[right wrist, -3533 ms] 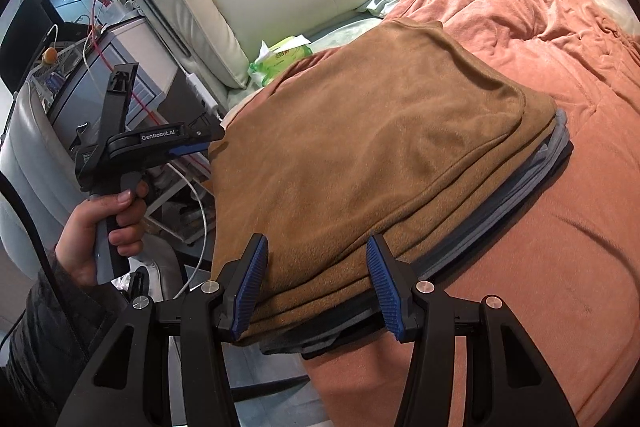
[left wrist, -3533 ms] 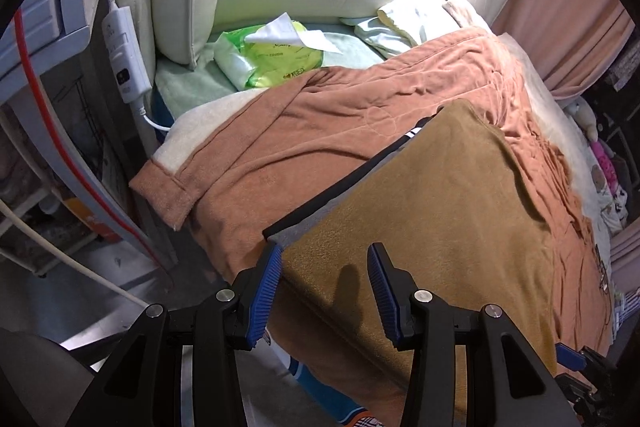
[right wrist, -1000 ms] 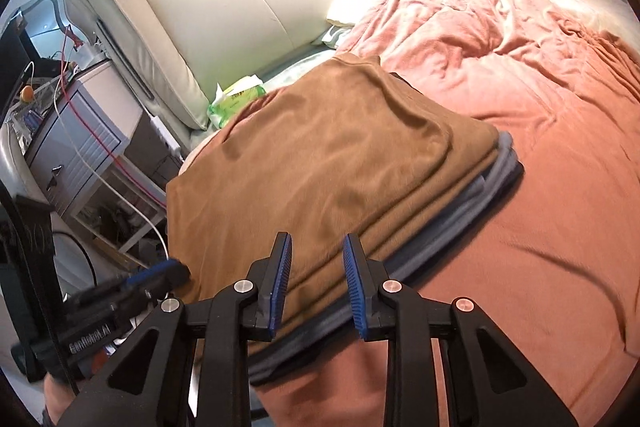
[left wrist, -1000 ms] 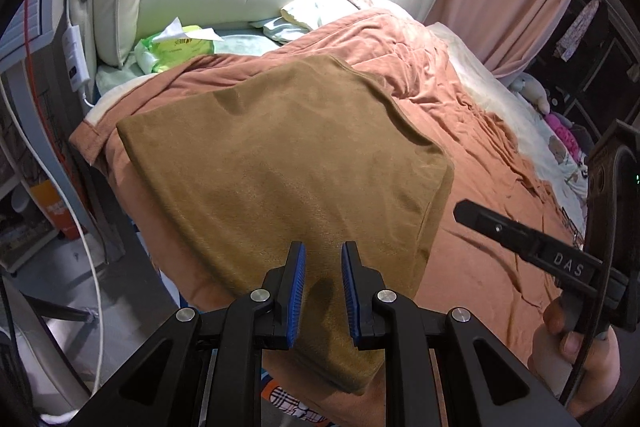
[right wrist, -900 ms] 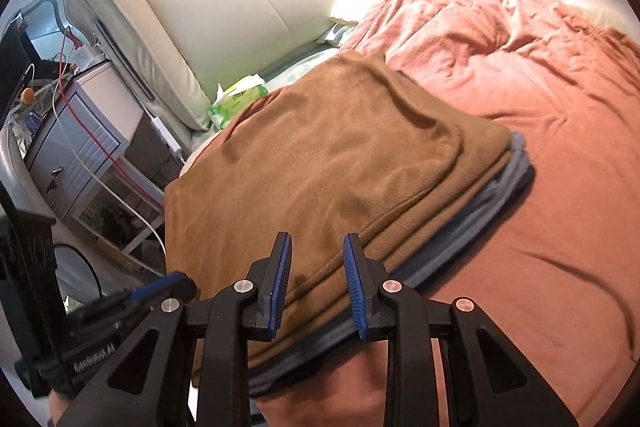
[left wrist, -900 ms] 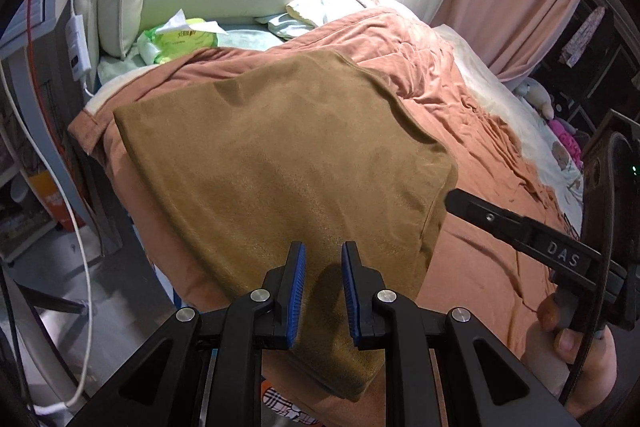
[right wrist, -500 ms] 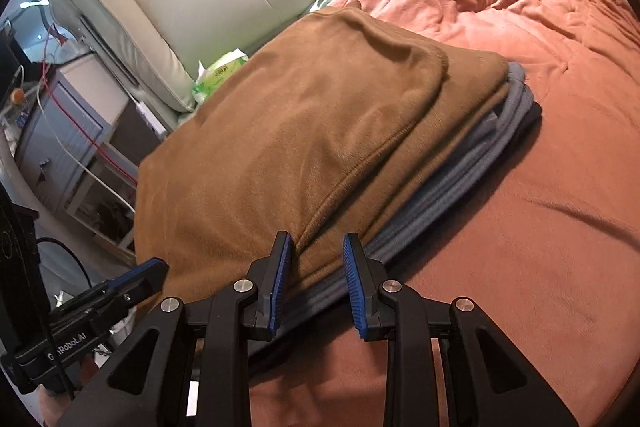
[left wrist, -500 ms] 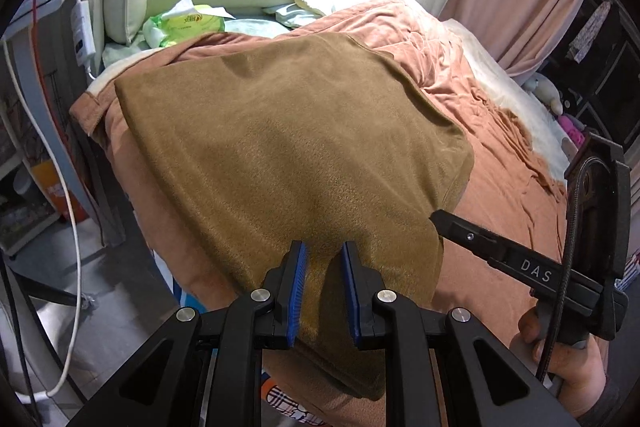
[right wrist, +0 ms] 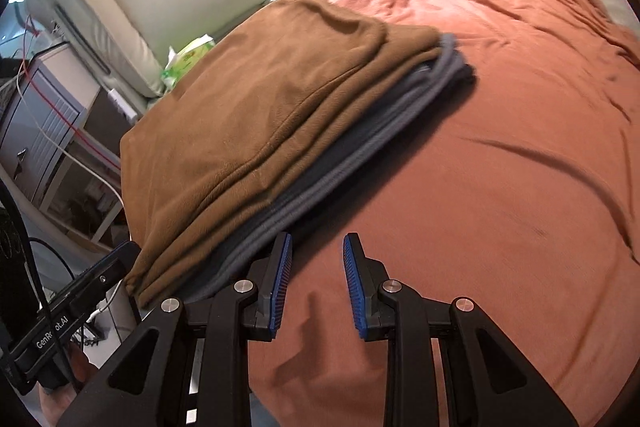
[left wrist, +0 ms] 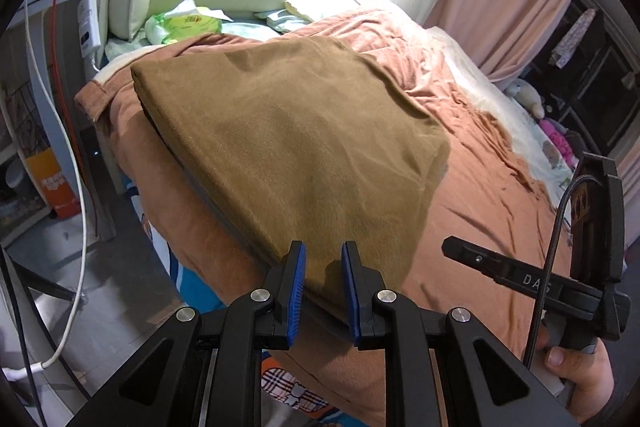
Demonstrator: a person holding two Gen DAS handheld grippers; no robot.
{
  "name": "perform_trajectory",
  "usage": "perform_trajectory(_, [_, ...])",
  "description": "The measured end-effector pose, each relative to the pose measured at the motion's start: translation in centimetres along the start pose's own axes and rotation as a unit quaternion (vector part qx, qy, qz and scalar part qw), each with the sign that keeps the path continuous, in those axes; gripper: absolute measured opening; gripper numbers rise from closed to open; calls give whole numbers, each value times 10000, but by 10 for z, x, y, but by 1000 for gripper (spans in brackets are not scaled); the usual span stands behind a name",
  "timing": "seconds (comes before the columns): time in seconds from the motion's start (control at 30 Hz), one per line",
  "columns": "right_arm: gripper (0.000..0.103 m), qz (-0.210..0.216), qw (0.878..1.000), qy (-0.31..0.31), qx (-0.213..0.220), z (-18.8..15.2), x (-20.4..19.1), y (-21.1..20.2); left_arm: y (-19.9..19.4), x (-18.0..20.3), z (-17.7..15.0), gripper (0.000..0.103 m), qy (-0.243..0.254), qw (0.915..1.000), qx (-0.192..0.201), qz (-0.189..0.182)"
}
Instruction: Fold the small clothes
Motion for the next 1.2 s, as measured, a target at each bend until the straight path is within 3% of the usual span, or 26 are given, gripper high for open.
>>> perform_trajectory(0.1, [24, -82, 9999, 82, 124, -5, 2, -23, -11, 4, -1, 19, 9, 9996, -11, -273])
perform_trajectory(0.27, [24, -96, 9985, 261, 471, -16, 4, -72, -39, 23, -5, 19, 324, 9988, 47, -356])
perform_trajectory(0.33, [24, -124, 9978, 297, 582, -22, 5, -92, -49, 29, -7, 32, 361, 9988, 65, -338])
perform_trajectory(0.43, [24, -181, 9965, 299, 759, -32, 9, -122, -67, 45, -7, 41, 560, 9978, 195, -305])
perform_trajectory(0.5, [35, -249, 9957, 310, 834, -42, 12, -139, -77, 54, -8, 50, 640, 9973, 243, -271])
perform_trajectory(0.57, [63, -365, 9945, 373, 908, -56, 20, -159, -87, 61, -11, 67, 639, 9972, 272, -283])
perform_trajectory(0.63, [70, -459, 9930, 432, 1001, -67, 25, -179, -98, 69, -13, 90, 647, 9970, 349, -242])
perform_trajectory(0.7, [78, -576, 9914, 436, 1089, -79, 30, -199, -107, 74, -16, 103, 651, 9966, 451, -205])
perform_trajectory(0.73, [86, -663, 9902, 443, 1143, -86, 32, -210, -113, 77, -17, 103, 675, 9963, 514, -168])
perform_trajectory(0.9, [94, -803, 9852, 569, 1407, -121, 40, -252, -132, 98, -26, 103, 968, 9938, 536, -83])
perform_trajectory(0.97, [103, -796, 9834, 654, 1492, -138, 42, -265, -140, 109, -33, 103, 1118, 9923, 519, -78])
perform_trajectory(1.2, [103, -834, 9798, 744, 1661, -179, 43, -302, -168, 137, -55, 103, 1478, 9869, 618, -198])
Point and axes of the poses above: each gripper's, at about its wrist camera, not at the fingertips, and y roughly the way its jaws point, x to its right, z to its top, the point moved 2 cm from there along y, roughly the way its jaws point, and after that the axes turned 6 degrees about -z, right-handed, at the moved point
